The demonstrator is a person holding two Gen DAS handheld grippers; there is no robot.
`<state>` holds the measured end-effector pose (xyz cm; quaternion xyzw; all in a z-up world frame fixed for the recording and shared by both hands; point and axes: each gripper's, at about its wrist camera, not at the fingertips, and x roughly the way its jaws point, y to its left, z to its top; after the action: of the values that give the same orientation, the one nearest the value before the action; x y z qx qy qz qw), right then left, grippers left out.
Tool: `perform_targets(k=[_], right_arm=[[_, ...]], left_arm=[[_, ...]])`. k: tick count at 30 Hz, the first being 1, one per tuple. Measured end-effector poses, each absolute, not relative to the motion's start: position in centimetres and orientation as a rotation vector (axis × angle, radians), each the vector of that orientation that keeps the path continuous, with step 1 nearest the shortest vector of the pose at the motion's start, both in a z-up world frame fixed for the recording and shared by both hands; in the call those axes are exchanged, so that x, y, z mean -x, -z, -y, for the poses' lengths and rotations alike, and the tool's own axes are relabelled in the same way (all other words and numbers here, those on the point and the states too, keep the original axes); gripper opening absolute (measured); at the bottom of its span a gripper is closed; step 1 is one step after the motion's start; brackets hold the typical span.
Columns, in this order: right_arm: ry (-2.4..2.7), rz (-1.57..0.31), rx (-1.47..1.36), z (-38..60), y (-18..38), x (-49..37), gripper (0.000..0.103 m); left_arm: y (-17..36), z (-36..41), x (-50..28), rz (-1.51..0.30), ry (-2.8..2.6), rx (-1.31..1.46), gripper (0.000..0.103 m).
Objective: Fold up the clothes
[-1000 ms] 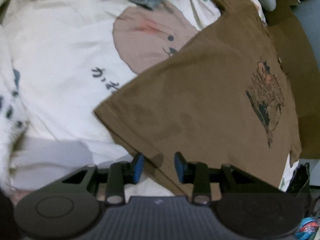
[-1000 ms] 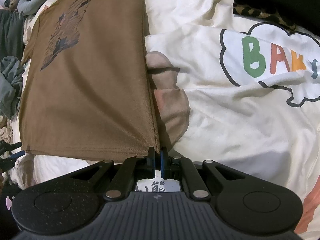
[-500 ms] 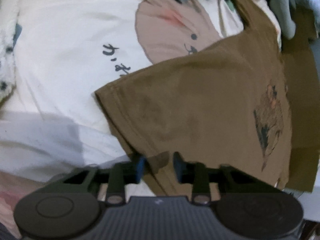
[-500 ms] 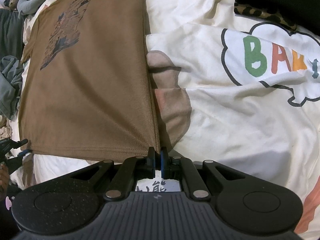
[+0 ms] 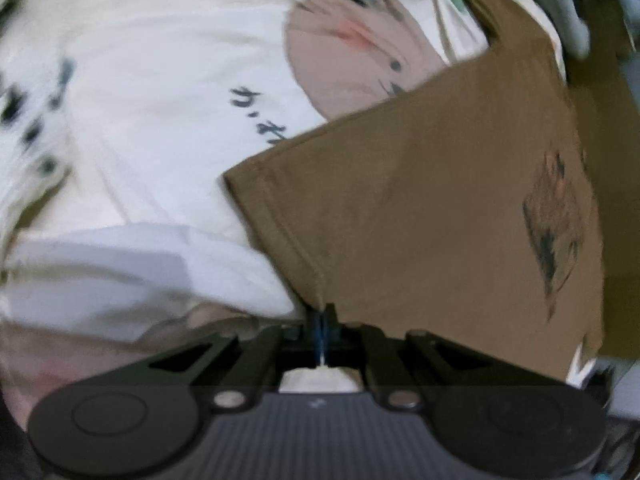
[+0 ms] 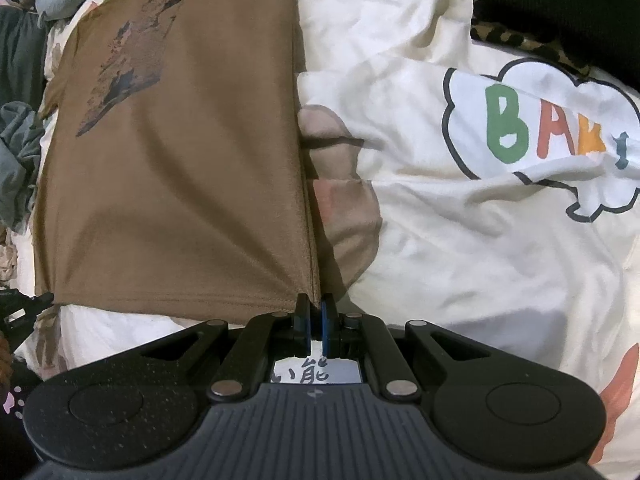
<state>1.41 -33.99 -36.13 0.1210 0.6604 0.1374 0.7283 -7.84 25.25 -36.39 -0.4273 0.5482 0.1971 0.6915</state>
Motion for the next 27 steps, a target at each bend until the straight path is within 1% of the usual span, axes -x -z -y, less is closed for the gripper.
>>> perform_targets(k=[5,9,10,11,13,19,21,22,23,25,27], right_arm=[[-0.302,-1.462,-0.263,33.8,36.3,-1.7,0.002],[-0.3,-1.459,-0.278,34.0,36.4,-1.7,0.002],[-0.301,-1.458,-0.278,34.1,36.4,-1.5,0.002],[-0.302,-1.457,-0.279,34.1,36.4,-1.5,0.002],[-0.303,-1.456,-0.28,34.1,36.4,-1.5,0.002],[-0.301,-1.455,-0.282,34.2,36.2,-1.5,0.002],[-0.3,-1.456,-0.283,34.1,36.2,-1.5,0.002],[-0.299,-1.456,-0.283,34.1,36.2,-1.4,0.002],[-0.298,-1.457,-0.283,34.0,36.2,-1.4,0.002],[-0.296,-1.46,-0.279,33.9,36.1,-1.4,0.002],[-0.296,-1.463,-0.28,33.8,36.1,-1.5,0.002]], left_arm=[[34.7,-25.4,7.0,-1.257,-0.41,0.835,0.01],[32.8,-26.5,6.9,-1.245,-0.412,0.688,0.013],[32.5,-26.8,6.9,-1.246,-0.414,0.65,0.016],[32.3,-27.2,6.8,-1.249,-0.415,0.618,0.022],[32.2,-28.6,6.8,-1.256,-0.419,0.587,0.031],[32.9,-29.9,6.8,-1.26,-0.417,0.499,0.036],[33.6,-30.5,6.1,-1.262,-0.409,0.465,0.042],[34.0,-30.8,5.8,-1.264,-0.405,0.448,0.048],[34.3,-31.0,5.6,-1.267,-0.395,0.43,0.051],[34.9,-30.8,5.2,-1.286,-0.371,0.396,0.05],[35.8,-30.8,4.8,-1.304,-0.351,0.373,0.047]])
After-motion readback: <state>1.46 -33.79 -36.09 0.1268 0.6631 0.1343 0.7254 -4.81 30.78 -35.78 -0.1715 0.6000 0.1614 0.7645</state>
